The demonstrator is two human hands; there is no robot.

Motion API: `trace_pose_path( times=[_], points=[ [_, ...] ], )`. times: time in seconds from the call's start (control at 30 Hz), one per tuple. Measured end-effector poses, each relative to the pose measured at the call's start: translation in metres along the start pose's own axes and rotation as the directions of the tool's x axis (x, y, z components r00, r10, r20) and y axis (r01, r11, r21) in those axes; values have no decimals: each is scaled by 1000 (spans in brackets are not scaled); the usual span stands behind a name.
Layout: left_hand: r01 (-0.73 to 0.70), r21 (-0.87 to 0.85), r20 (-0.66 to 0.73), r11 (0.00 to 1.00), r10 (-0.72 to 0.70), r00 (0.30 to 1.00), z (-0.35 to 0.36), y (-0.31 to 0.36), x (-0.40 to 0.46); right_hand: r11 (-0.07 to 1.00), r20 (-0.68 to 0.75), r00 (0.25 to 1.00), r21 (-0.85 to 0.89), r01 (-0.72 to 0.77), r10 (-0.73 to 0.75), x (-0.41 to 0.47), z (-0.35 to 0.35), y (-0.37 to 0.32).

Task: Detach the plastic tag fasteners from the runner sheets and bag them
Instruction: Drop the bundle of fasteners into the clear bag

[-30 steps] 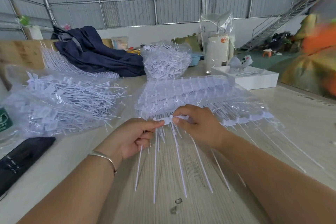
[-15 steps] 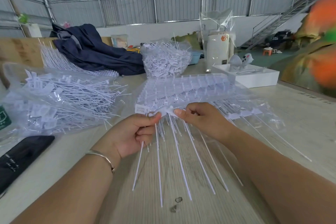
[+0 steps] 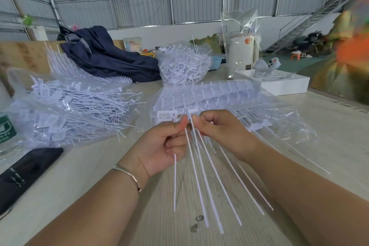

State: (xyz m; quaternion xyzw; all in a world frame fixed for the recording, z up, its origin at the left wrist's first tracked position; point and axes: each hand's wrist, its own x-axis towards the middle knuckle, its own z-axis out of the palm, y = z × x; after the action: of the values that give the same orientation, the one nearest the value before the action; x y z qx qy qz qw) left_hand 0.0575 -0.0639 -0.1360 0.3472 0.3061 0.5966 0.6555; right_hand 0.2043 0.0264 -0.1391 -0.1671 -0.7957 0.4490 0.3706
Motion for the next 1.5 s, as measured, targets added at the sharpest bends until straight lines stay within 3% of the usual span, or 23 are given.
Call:
trace_pose_path(
  times=[0.2, 0.37, 0.6, 0.77, 0.97, 1.2, 1.33, 1.4, 1.5],
  points=[
    [-59, 52, -146, 997, 66, 987, -5, 2, 4, 980, -136, 989, -196, 24, -52, 3, -2, 7],
    [-23, -45, -291, 999, 9, 957, -16, 6, 7, 963, -161, 984, -268, 37, -82, 4, -4, 14],
    [-67, 140, -339, 988, 111, 934, -14, 5, 9, 959, -155, 987, -284, 2, -48, 4, -5, 14],
    [14, 139, -478, 990, 55, 877, -19, 2, 11, 956, -135, 991, -291, -35, -5, 4, -6, 17],
    [72, 164, -520, 984, 25, 854, -24, 1, 12, 928, -65, 997, -369, -56, 34, 5, -5, 24],
    [131, 472, -456, 872, 113, 883, -16, -2, 10, 897, -39, 999, -441, -41, 27, 4, -7, 21],
    [241, 612, -541, 754, 176, 823, -20, -3, 10, 854, -2, 999, -519, -37, 43, 4, -7, 21],
    [283, 628, -561, 725, 170, 810, -22, -4, 10, 839, 5, 999, -542, -37, 47, 4, -7, 22],
    [275, 591, -557, 758, 137, 820, -21, -2, 10, 820, 4, 998, -570, -43, 55, 5, -10, 22]
  ],
)
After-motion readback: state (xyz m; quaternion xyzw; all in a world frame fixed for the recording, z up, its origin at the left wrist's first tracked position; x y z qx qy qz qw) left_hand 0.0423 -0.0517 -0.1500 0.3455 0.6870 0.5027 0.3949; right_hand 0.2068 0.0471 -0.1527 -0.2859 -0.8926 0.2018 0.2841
